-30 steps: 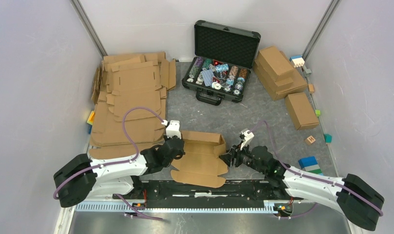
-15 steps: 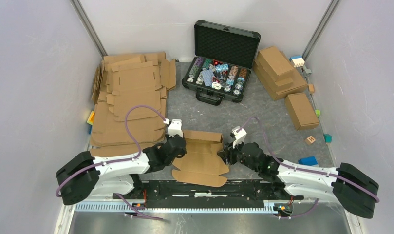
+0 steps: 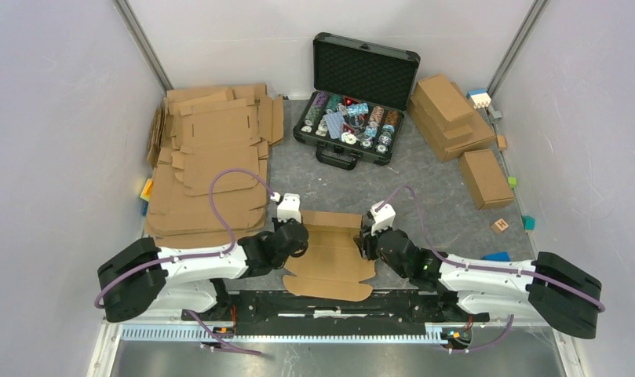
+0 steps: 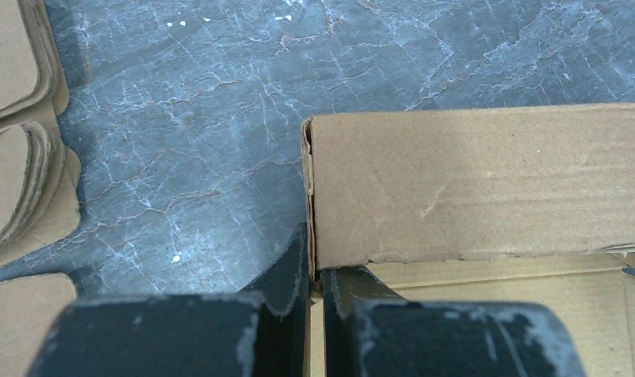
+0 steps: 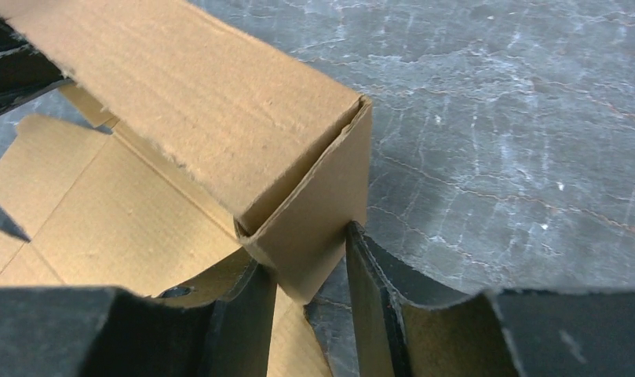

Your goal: Fold the paper box

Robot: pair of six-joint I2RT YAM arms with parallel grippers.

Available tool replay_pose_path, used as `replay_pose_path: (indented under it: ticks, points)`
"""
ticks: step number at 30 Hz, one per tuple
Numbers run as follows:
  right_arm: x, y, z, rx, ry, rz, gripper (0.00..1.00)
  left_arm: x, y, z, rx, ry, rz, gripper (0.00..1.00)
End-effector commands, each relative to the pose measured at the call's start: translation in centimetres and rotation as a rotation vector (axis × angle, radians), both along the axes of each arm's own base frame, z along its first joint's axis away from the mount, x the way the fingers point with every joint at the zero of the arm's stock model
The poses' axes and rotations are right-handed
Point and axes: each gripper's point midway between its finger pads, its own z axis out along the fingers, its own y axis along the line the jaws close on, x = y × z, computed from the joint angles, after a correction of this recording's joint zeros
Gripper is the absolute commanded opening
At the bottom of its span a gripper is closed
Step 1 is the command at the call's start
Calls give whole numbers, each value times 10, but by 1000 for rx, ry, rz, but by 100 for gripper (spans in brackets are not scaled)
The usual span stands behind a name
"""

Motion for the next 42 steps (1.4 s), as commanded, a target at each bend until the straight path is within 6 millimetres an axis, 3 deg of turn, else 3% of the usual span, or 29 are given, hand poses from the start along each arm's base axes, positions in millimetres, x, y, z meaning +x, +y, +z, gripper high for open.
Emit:
replay_pose_path:
  ticks: [1,12,26,32,36,42]
  points:
    - [17,0,21,25,-61,-99,42,4,-10,14,-43,-23,48,2]
    - [38,-38,13,-69,-94,-362,27,-4,-29,14,-103,-15,89,2]
    - [46,-76,6,-155,-135,-583,0,-14,-50,17,-58,-26,164,15]
    - [46,-86,2,-174,-132,-656,0,-15,-51,18,-62,-24,166,17]
    - [45,-74,1,-157,-121,-588,1,-15,-52,18,-54,-25,164,19]
    - [39,-46,12,-28,-119,-404,28,-14,-50,17,-38,-31,160,18]
